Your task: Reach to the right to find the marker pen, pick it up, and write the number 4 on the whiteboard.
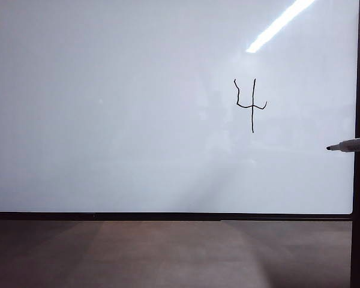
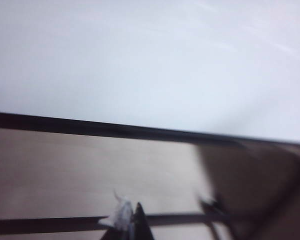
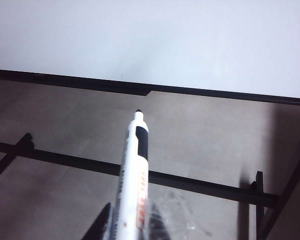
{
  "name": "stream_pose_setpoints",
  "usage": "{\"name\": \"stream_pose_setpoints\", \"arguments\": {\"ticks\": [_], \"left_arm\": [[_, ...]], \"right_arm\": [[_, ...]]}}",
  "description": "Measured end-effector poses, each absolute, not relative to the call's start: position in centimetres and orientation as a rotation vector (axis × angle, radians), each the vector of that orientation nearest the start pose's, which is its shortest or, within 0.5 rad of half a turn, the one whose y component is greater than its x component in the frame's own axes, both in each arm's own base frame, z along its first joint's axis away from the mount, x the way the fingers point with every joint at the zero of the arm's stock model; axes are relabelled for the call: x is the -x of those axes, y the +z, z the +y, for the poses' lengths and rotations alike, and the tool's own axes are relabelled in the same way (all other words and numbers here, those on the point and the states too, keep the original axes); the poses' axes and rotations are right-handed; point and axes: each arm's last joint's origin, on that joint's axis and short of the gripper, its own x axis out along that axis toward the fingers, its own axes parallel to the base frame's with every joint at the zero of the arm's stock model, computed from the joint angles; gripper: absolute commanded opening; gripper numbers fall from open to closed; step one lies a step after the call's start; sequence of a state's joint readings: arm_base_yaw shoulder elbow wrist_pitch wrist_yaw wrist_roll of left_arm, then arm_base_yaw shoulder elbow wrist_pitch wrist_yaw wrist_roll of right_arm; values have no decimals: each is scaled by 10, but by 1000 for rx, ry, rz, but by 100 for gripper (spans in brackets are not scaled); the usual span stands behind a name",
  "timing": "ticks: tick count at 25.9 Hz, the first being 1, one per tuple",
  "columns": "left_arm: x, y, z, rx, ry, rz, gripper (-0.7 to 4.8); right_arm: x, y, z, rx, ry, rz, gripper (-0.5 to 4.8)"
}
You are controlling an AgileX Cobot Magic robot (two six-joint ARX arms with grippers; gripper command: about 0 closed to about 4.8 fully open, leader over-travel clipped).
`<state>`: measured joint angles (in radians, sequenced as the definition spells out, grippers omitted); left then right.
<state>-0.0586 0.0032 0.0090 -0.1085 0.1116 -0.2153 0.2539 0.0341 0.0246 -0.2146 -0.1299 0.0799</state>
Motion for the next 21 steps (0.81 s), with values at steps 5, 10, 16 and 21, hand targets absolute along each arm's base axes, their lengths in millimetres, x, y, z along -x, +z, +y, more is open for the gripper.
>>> {"name": "stream_pose_setpoints", "arguments": {"ticks": [5,10,16,21], "left_arm": [[-97,156,1,223,-53,110,-5],[-97,156,1,223,-54,109,-5],[-97,156,1,223,-54,110,-5],[-97,156,1,223,-54,110,-5]], "right_arm": [[-94,151,14,-81,233,193,3],[-95,151,5,-91,133,188,3],[-96,150,0,-94,82,162,3],[-96,150,-1,-94,73,161,3]]}}
